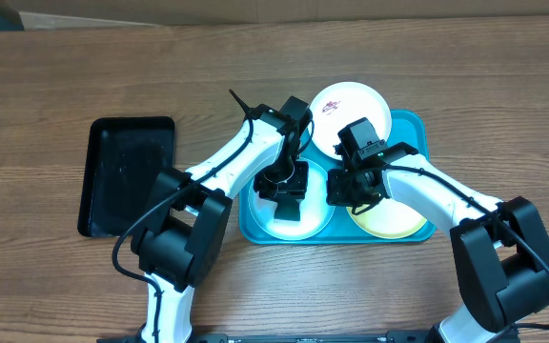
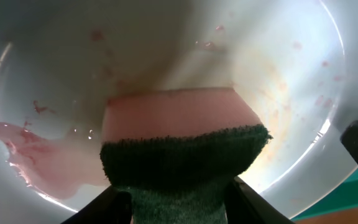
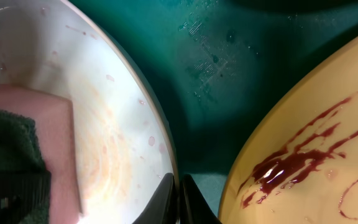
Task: Clean dirty plates on tray and stack at the side
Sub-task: 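Move the sponge in circles over the plate's near side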
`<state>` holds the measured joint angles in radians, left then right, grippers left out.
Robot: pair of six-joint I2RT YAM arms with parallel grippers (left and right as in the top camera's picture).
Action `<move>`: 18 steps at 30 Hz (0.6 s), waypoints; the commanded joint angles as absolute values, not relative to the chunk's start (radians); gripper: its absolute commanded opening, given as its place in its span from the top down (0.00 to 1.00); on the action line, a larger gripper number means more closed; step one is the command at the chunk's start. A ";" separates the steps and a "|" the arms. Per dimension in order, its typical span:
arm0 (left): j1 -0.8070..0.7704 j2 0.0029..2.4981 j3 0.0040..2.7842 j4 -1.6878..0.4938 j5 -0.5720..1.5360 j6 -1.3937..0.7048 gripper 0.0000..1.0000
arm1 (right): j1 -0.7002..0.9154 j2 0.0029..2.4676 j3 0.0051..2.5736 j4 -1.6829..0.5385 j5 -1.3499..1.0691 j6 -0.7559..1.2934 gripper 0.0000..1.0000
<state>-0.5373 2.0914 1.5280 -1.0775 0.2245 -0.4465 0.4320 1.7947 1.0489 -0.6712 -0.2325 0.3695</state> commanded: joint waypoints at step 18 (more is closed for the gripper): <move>-0.534 2.102 1.514 -1.045 0.199 -0.447 0.30 | 0.437 1.801 1.062 -0.668 -0.229 0.370 0.96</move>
